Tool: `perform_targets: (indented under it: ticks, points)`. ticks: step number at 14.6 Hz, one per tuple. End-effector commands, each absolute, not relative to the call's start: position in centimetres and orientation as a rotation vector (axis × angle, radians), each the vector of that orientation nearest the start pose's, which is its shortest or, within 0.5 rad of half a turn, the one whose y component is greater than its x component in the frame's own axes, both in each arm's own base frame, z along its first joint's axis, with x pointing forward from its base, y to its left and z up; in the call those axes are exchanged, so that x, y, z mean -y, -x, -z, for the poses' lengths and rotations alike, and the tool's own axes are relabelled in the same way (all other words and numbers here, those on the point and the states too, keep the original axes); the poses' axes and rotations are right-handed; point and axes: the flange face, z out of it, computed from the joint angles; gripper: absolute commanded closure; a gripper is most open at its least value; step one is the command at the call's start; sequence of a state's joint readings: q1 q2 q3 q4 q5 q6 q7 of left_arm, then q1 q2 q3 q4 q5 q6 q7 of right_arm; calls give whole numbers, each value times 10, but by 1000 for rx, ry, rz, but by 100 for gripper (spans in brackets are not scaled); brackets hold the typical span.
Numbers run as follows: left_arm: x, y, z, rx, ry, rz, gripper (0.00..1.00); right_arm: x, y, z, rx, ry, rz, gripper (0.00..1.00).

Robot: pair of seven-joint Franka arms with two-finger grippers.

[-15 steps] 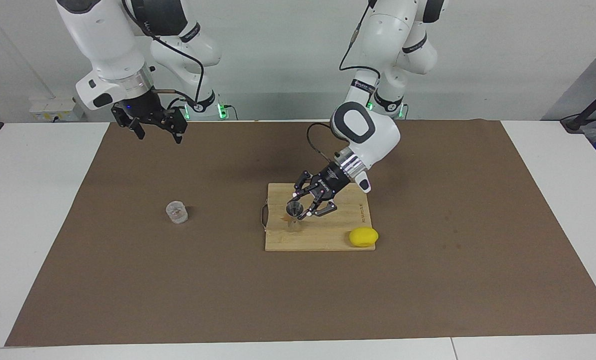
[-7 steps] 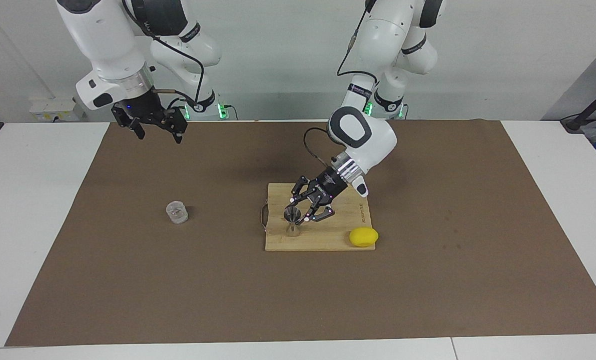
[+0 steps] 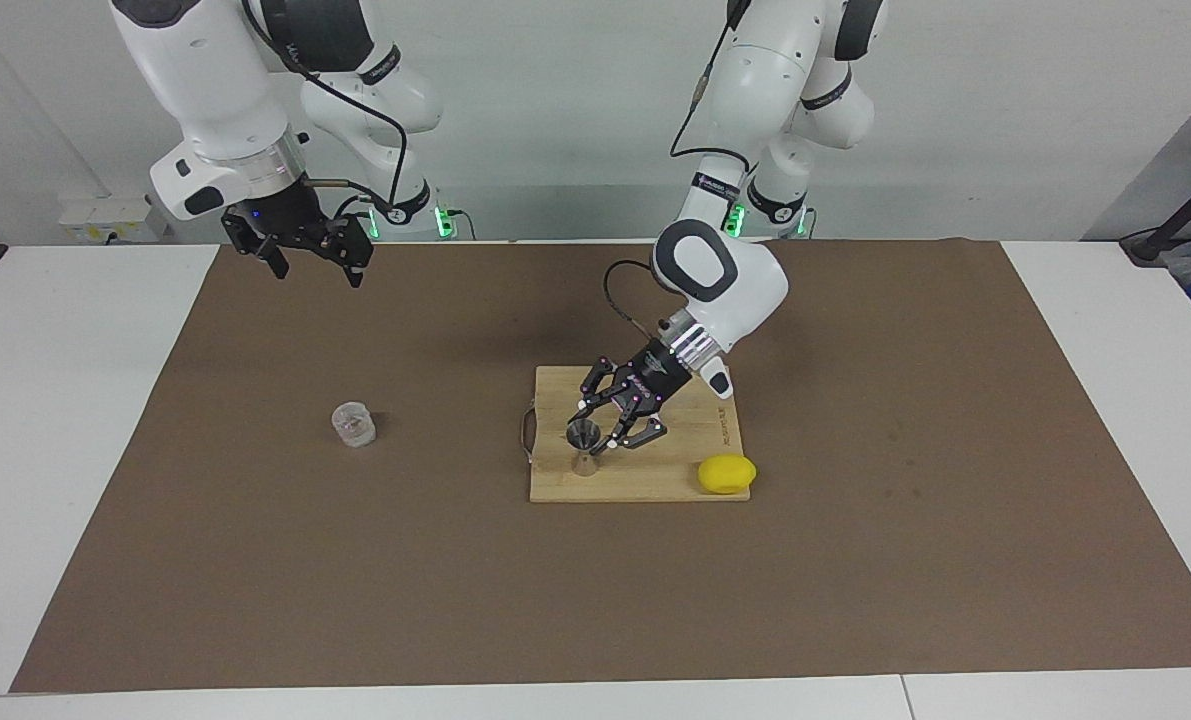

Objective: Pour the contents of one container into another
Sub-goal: 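Carry the dark cup onto the wooden board and release it, then retract the left gripper while the right gripper reaches the glass cup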

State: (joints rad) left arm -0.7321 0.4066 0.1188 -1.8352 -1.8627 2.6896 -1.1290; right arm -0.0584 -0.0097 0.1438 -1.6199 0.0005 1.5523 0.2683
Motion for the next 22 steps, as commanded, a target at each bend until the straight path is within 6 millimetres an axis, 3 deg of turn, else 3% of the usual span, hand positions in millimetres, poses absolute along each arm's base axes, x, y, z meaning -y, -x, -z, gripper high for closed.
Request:
perform_targets:
  ticks: [1, 4, 6, 9, 13, 18, 20, 22]
  points:
    - [353, -539, -354, -1847, -1043, 715, 0, -45, -542, -605, -265, 3121, -95, 0]
    - [330, -524, -385, -1812, -1072, 704, 0, -43, -544, -606, -317, 3115, -74, 0]
    - [303, -531, -398, -1770, -1145, 693, 0, -38, -548, -607, -424, 3098, -34, 0]
    - [267, -534, -408, -1717, -1319, 658, 0, -35, -553, -606, -622, 3060, -10, 0]
    - [220, -553, -413, -1653, -1606, 588, 0, -26, -564, -593, -930, 2976, -8, 0]
    - [147, -578, -442, -1605, -1969, 341, 0, -3, -584, -562, -1287, 2827, 2, 0]
    - [126, -585, -453, -1580, -2127, 185, 0, 3, -597, -536, -1450, 2733, -20, 0]
    - [117, -591, -470, -1503, -2336, -15, 0, 26, -615, -501, -1572, 2577, -91, 0]
